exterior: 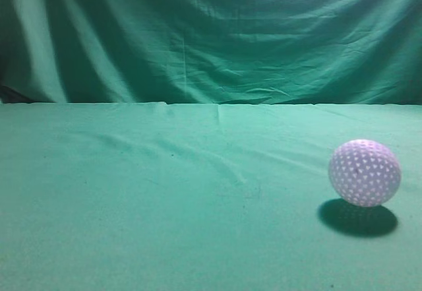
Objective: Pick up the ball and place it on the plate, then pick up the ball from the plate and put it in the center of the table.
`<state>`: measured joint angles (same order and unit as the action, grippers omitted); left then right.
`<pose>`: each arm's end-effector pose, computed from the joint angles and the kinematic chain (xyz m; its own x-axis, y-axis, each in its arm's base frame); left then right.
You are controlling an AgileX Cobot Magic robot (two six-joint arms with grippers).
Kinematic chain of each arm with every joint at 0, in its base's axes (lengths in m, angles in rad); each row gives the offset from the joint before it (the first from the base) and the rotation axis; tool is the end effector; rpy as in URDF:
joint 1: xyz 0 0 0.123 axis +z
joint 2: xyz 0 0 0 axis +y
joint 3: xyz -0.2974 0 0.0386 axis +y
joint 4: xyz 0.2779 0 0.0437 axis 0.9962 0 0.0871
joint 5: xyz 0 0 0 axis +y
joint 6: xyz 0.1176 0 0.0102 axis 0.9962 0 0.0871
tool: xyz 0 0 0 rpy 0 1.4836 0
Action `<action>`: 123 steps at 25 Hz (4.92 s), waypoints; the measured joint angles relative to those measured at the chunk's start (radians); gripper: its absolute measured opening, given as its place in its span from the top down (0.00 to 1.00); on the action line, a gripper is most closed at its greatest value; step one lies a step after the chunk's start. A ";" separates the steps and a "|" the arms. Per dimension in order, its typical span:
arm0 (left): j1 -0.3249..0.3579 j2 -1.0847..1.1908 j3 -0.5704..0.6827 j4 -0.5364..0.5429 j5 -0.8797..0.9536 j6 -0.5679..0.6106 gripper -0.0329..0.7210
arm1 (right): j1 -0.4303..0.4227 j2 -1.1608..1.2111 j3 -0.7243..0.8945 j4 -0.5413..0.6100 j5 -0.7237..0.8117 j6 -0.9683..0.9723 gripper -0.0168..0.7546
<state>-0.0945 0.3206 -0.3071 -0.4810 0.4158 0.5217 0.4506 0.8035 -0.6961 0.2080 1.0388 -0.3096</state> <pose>0.1165 -0.0332 0.2590 -0.2722 0.1010 -0.9569 0.2921 0.9562 0.0179 0.1350 0.0886 0.2768 -0.6621 -0.5407 -0.5189 -0.6552 0.7537 0.0508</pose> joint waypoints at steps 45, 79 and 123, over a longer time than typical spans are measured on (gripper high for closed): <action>0.000 0.000 0.000 0.000 -0.002 0.002 0.96 | 0.279 0.795 -0.107 -0.080 -0.320 0.003 0.56; 0.000 -0.084 0.000 0.000 -0.004 0.002 0.96 | 0.325 1.413 -1.091 -0.083 -0.294 0.027 0.56; 0.000 -0.085 0.000 0.049 -0.004 0.004 0.96 | 0.326 0.456 -0.707 -0.141 0.047 0.228 0.98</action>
<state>-0.0945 0.2358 -0.3071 -0.4319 0.4117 0.5255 0.7770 1.2600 -1.4031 0.0666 1.0861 -0.0817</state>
